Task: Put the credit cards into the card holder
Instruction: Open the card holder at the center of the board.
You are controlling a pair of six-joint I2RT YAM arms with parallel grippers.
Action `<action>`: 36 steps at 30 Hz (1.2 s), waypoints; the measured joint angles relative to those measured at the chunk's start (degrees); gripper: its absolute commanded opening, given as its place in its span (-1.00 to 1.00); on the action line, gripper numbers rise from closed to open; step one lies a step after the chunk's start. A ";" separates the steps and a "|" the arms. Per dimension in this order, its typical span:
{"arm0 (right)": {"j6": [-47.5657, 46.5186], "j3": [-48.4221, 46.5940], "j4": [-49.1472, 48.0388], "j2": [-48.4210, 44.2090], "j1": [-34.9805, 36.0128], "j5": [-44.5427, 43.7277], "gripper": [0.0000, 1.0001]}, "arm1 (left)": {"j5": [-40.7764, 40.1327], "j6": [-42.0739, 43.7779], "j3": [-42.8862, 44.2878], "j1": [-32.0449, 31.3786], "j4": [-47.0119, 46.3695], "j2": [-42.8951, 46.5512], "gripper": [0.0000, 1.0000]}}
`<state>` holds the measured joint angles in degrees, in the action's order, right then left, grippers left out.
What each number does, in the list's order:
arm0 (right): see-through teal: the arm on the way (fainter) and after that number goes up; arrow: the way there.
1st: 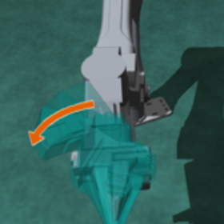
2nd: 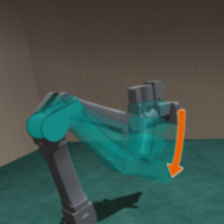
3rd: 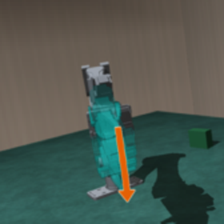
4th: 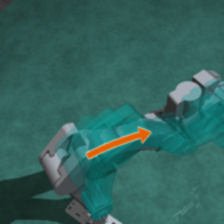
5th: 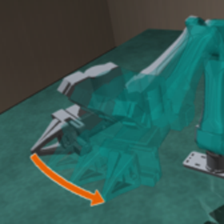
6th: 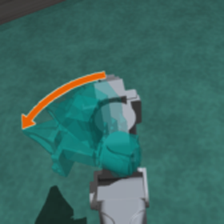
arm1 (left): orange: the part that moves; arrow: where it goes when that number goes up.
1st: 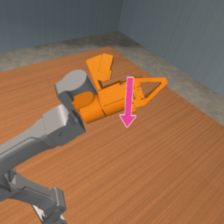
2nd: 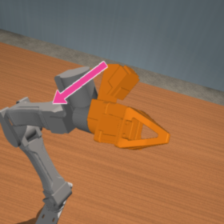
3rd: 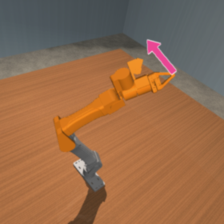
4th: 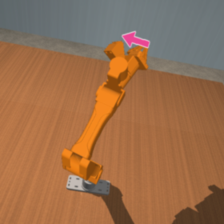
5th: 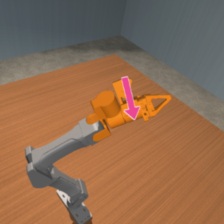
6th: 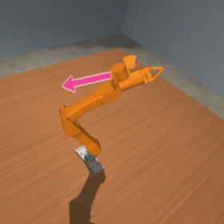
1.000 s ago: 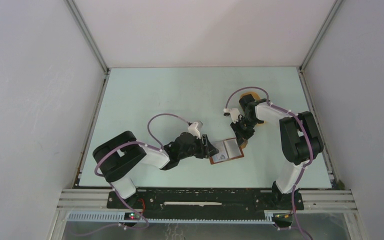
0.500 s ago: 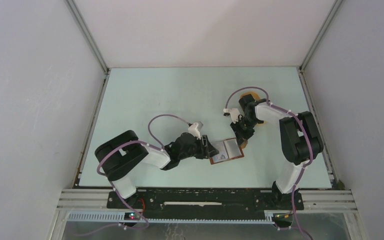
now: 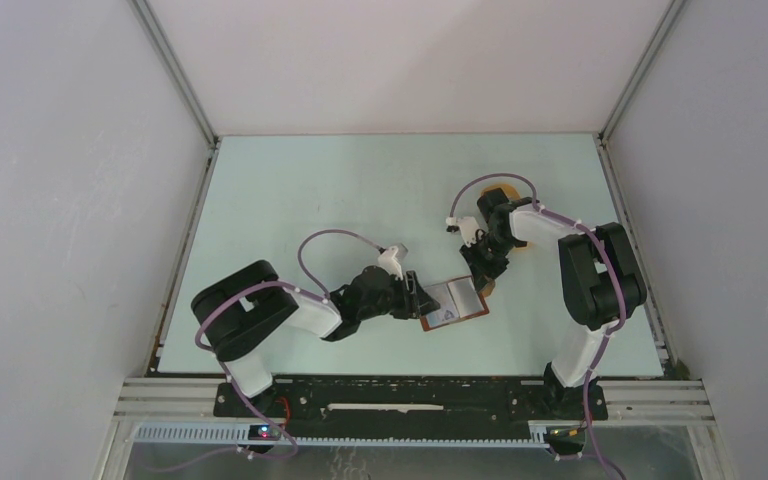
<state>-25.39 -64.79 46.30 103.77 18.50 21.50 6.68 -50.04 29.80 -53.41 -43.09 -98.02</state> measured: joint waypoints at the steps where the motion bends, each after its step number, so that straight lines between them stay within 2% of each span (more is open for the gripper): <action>1: -0.02 0.00 0.00 0.00 0.02 0.00 -0.72 | 0.00 -0.07 0.00 -0.09 -0.11 0.00 0.01; 24: -0.22 -0.02 0.20 -1.18 0.50 3.45 -0.66 | 2.58 -3.67 2.40 -0.74 -7.96 -2.47 0.01; 31: -0.22 -0.04 0.24 -2.36 0.42 3.04 -0.42 | 2.93 -4.00 3.93 -0.74 -8.72 -3.80 0.00; 36: -0.26 -0.04 0.55 -6.78 -0.79 3.02 -0.25 | 3.19 -4.00 5.38 -0.74 -8.72 -4.79 0.00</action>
<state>-25.65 -64.84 46.85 96.99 17.72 24.51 9.87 -54.04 35.18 -54.15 -51.81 -102.80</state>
